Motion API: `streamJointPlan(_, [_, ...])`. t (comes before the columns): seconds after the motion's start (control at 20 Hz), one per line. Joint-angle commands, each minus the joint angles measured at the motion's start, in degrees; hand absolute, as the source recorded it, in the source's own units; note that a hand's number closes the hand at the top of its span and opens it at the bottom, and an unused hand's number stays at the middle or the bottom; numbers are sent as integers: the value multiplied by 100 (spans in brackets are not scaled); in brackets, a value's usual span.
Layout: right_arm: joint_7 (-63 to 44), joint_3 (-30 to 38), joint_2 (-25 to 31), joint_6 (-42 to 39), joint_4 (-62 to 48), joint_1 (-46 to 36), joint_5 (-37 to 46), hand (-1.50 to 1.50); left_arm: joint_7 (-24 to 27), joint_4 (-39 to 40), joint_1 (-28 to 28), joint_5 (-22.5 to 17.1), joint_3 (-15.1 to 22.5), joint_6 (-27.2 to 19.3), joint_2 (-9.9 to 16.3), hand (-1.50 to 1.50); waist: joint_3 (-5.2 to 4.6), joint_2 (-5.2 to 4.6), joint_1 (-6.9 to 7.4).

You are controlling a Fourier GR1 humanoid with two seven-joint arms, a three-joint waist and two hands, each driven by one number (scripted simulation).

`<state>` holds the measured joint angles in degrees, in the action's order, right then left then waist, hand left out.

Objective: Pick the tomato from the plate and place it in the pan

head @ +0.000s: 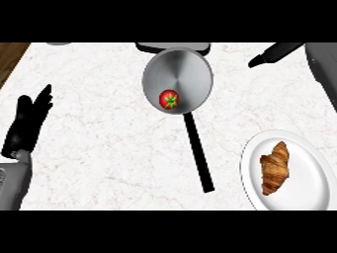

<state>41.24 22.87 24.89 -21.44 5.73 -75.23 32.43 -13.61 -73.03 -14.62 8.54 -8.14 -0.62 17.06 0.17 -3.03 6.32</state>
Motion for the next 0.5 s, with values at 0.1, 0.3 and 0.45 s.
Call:
streamJointPlan(0.1, [333, -103, 578, -566, 76, 182, 107, -150, -10, -26, -61, -41, -8, 52, 8, 0, 8, -53, 56])
streamJointPlan(0.3, [503, -159, 919, -822, 153, 253, 153, -150, -36, -60, -23, -9, -4, 33, 24, 0, 19, -53, 73])
streamJointPlan(0.45, [335, -157, 1050, -934, 162, 71, 142, -150, -84, -37, -129, 76, 96, -60, -94, 0, 18, -70, 96])
